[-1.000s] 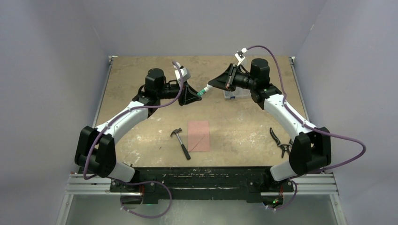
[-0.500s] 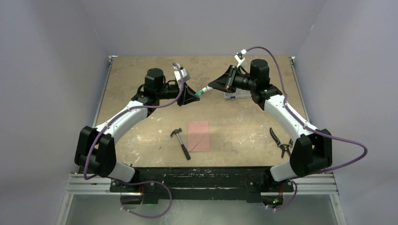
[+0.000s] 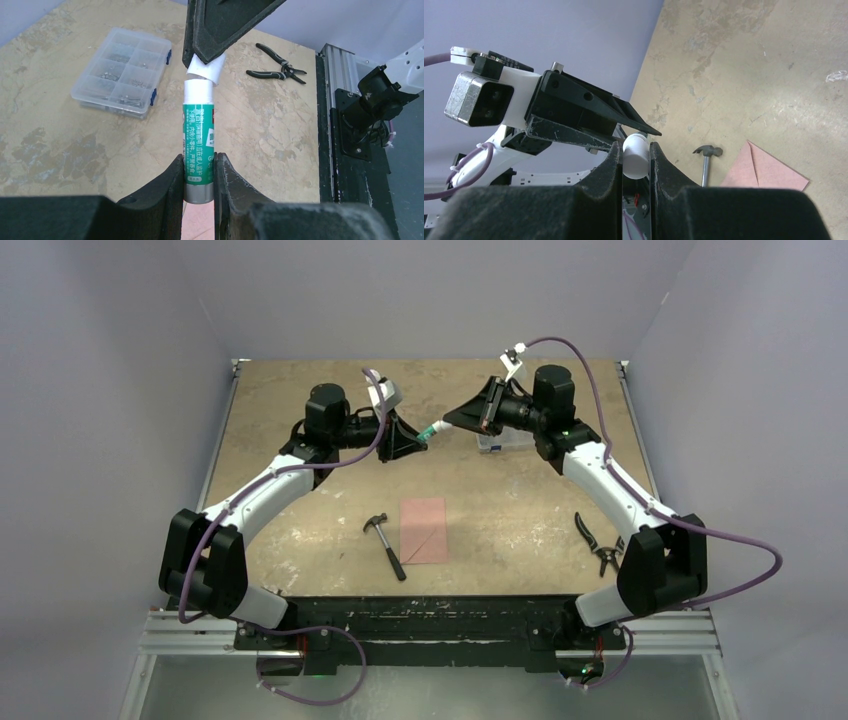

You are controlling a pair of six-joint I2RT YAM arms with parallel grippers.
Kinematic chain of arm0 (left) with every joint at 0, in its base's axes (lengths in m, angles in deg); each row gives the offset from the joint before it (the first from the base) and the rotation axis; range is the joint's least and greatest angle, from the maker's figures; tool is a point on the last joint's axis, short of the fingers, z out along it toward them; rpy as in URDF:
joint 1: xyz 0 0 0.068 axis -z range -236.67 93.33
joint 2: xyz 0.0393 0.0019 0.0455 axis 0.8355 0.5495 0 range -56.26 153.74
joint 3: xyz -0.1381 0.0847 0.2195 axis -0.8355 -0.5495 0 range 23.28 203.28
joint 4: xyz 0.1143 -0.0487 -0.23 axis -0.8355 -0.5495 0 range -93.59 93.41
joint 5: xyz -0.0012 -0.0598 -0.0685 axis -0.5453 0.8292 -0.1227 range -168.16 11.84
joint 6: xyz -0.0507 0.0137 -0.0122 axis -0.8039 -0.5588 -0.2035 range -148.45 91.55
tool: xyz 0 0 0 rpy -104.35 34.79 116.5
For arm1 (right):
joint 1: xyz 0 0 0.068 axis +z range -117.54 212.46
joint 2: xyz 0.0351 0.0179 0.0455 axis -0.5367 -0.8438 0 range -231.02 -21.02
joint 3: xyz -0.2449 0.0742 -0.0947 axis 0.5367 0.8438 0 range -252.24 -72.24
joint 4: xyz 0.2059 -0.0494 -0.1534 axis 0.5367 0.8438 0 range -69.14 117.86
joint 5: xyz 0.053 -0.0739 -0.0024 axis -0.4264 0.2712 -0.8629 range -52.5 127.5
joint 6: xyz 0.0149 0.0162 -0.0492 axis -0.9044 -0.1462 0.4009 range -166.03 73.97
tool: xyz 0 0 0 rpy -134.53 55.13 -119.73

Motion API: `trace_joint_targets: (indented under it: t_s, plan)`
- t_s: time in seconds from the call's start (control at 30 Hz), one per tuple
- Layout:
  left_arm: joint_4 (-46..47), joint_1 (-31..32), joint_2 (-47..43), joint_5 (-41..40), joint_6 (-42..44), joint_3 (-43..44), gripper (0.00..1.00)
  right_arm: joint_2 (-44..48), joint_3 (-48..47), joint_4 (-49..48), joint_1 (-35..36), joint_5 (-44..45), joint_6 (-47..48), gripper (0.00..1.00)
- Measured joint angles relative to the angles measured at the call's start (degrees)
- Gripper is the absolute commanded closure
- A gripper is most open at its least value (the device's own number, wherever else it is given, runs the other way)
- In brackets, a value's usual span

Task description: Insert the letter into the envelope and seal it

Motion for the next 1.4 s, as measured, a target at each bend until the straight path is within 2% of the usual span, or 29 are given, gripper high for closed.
trace_joint_targets:
  t_s: [0.53,1.0,1.2,1.4]
  plan:
    - [1.09,-0.15,0.07,0.98,-1.05,0.0,1.0,-1.84,-1.36,-1.92,-0.02,-3.19,0.07,1.0]
    - [-14.47,-0.39,2.8,2.14,15.15,6.99,1.0,-8.39,-10.71,12.13,0.04,-9.6,15.08,1.0]
    - [-15.65,-0.39,4.28,2.01,15.56,7.21,1.0,-10.56,-12.31,15.63,0.48,-10.16,19.3,1.0]
    - [-14.64,-0.39,6.12,1.22,13.27,7.21,1.0,-11.87,-11.28,13.75,0.63,-10.36,21.07,1.0]
